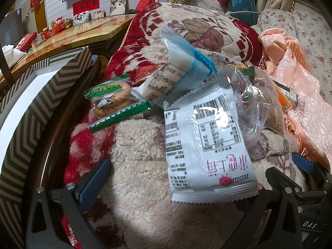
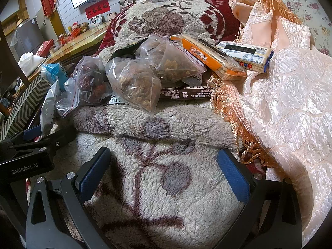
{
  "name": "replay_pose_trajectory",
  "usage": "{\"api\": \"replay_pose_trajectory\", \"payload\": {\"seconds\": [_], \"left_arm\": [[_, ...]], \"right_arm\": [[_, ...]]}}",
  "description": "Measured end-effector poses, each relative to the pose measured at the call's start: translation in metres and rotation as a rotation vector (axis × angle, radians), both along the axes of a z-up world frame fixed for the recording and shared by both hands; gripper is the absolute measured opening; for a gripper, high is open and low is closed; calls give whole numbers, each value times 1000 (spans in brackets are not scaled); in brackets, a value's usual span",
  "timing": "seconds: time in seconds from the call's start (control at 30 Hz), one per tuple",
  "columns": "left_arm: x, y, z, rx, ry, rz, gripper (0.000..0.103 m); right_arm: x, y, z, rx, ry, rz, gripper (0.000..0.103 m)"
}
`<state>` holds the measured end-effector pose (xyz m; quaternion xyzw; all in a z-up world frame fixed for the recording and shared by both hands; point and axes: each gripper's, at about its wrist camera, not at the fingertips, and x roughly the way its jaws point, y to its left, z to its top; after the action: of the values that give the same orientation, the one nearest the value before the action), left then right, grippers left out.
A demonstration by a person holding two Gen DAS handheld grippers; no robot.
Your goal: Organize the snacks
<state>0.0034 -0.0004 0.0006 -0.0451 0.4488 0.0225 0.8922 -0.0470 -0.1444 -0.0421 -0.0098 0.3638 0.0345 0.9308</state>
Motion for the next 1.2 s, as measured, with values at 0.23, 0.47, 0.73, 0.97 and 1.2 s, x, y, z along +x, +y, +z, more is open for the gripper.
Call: {"api": "replay_pose_trajectory", "payload": {"seconds": [0.23,0.47,0.73,0.97,1.2], "left_arm": [[0,0,0,0,0,0,103],[0,0,0,0,0,0,103],[0,0,0,0,0,0,103],[0,0,0,-1,0,0,103],[0,0,0,0,0,0,103]], "right_arm": [[0,-1,0,1,0,0,103],[0,-2,1,14,0,2,103],[-3,-15,2,121,-27,25,103],[0,0,0,-11,-2,-1,103],[-1,-3,0,13,1,2,103]]}}
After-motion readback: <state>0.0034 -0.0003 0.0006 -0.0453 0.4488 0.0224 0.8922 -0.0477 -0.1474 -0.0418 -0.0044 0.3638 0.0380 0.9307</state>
